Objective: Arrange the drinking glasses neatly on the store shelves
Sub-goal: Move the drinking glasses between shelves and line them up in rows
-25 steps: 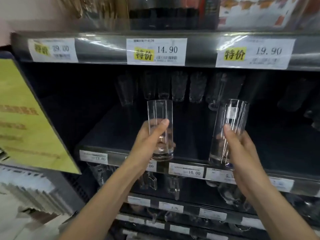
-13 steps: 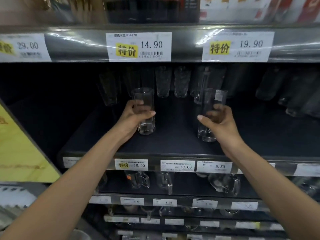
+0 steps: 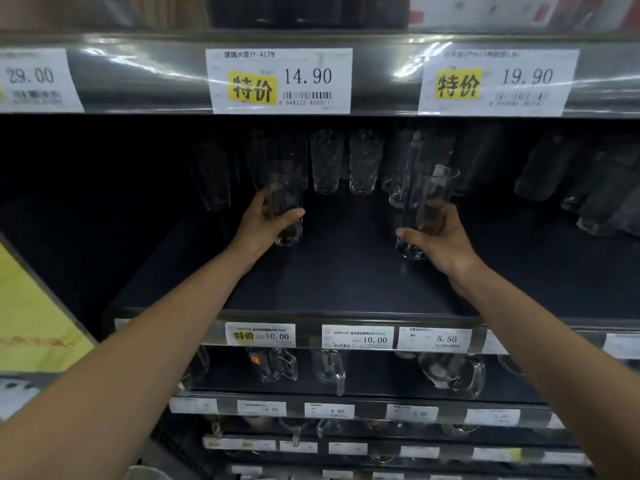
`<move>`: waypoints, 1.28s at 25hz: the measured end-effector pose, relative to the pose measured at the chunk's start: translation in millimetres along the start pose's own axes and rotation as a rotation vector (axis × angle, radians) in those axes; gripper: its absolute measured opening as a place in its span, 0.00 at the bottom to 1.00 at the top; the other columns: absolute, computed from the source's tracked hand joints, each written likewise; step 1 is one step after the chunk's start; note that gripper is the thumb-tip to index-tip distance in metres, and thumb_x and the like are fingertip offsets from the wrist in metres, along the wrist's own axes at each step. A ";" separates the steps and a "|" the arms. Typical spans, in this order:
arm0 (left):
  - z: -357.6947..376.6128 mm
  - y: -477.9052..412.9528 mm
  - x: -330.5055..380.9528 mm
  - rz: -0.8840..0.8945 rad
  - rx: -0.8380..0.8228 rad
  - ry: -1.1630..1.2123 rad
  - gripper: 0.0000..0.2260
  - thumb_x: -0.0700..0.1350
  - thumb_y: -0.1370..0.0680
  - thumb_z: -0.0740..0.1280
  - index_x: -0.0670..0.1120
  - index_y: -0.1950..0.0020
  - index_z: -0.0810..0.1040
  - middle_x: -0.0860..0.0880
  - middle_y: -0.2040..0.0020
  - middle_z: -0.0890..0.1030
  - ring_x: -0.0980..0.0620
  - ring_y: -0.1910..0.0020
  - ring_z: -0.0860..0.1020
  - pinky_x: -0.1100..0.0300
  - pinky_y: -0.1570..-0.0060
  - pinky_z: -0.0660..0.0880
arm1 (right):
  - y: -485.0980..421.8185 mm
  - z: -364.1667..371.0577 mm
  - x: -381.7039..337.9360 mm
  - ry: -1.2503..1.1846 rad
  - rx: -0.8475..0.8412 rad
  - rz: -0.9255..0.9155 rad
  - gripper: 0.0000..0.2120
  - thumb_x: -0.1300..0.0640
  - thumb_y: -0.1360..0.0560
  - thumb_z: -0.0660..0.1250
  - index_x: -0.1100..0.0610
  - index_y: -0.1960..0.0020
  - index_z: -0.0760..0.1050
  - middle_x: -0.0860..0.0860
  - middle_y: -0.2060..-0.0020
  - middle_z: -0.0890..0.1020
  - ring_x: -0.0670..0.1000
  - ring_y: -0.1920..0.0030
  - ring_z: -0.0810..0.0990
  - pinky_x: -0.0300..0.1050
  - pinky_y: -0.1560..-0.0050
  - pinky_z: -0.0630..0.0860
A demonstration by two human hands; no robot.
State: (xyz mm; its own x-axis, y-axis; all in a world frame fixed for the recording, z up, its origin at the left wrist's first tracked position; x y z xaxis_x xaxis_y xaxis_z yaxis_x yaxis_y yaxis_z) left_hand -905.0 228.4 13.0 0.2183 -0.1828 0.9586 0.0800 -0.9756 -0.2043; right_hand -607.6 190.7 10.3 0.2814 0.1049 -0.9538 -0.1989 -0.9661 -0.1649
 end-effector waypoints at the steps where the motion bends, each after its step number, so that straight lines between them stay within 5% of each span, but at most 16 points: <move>1: -1.0 -4.7 -2.6 0.006 0.013 -0.016 0.30 0.44 0.25 0.75 0.49 0.26 0.67 0.50 0.40 0.79 0.56 0.43 0.77 0.74 0.52 0.73 | -5.3 -0.8 1.2 0.019 0.000 0.004 0.31 0.57 0.30 0.78 0.50 0.34 0.65 0.46 0.54 0.75 0.43 0.54 0.76 0.33 0.56 0.72; 4: 0.3 -13.6 -13.4 0.050 0.081 -0.073 0.33 0.44 0.26 0.76 0.47 0.25 0.65 0.48 0.37 0.78 0.54 0.40 0.76 0.64 0.40 0.74 | -20.2 -0.6 5.2 0.052 0.003 0.026 0.28 0.56 0.30 0.78 0.51 0.37 0.66 0.46 0.53 0.75 0.43 0.53 0.76 0.33 0.56 0.71; 8: 2.8 -31.3 -20.4 0.051 0.180 -0.144 0.31 0.46 0.28 0.78 0.40 0.32 0.66 0.45 0.44 0.78 0.51 0.47 0.78 0.57 0.44 0.77 | -36.7 2.6 11.3 0.110 0.061 0.049 0.25 0.53 0.30 0.77 0.53 0.40 0.67 0.46 0.52 0.76 0.42 0.54 0.76 0.29 0.60 0.70; 12: 2.5 -58.6 -31.1 0.044 0.169 -0.178 0.25 0.49 0.28 0.78 0.44 0.42 0.67 0.42 0.44 0.79 0.45 0.44 0.80 0.50 0.42 0.79 | -52.1 9.0 17.1 0.192 0.122 0.012 0.25 0.51 0.30 0.77 0.57 0.38 0.70 0.47 0.51 0.77 0.41 0.58 0.75 0.28 0.64 0.68; 16: 4.9 -75.0 -36.4 0.071 0.188 -0.254 0.28 0.53 0.28 0.76 0.43 0.35 0.71 0.45 0.42 0.80 0.49 0.44 0.79 0.57 0.45 0.77 | -57.7 11.6 20.0 0.232 0.146 0.002 0.28 0.49 0.29 0.76 0.55 0.35 0.70 0.46 0.49 0.77 0.46 0.50 0.76 0.34 0.57 0.69; 21: 7.7 -93.9 -40.6 0.063 0.175 -0.295 0.30 0.56 0.27 0.75 0.46 0.29 0.73 0.47 0.42 0.82 0.50 0.43 0.80 0.54 0.41 0.77 | -63.2 14.2 22.1 0.247 0.173 -0.014 0.28 0.47 0.30 0.76 0.53 0.35 0.71 0.48 0.44 0.78 0.49 0.44 0.77 0.41 0.47 0.70; 32: 10.4 -101.1 -40.3 0.055 0.202 -0.239 0.21 0.48 0.25 0.75 0.40 0.38 0.75 0.44 0.41 0.81 0.50 0.45 0.80 0.62 0.51 0.74 | -68.3 11.8 32.4 0.178 0.184 -0.015 0.26 0.46 0.33 0.78 0.46 0.41 0.69 0.45 0.46 0.80 0.48 0.45 0.80 0.42 0.47 0.73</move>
State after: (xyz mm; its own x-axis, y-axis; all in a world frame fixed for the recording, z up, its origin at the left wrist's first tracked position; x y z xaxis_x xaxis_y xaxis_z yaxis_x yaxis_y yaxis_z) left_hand -911.7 335.7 -7.1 0.4478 -0.1776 0.8763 0.2478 -0.9171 -0.3124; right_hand -596.0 263.0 -12.3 0.4434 0.0595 -0.8943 -0.3562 -0.9039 -0.2368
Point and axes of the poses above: each hand's wrist, its own y-axis away from the middle knuckle, its own z-axis out of the palm, x = y × z, the point moved 2 cm from there along -y, towards the middle knuckle
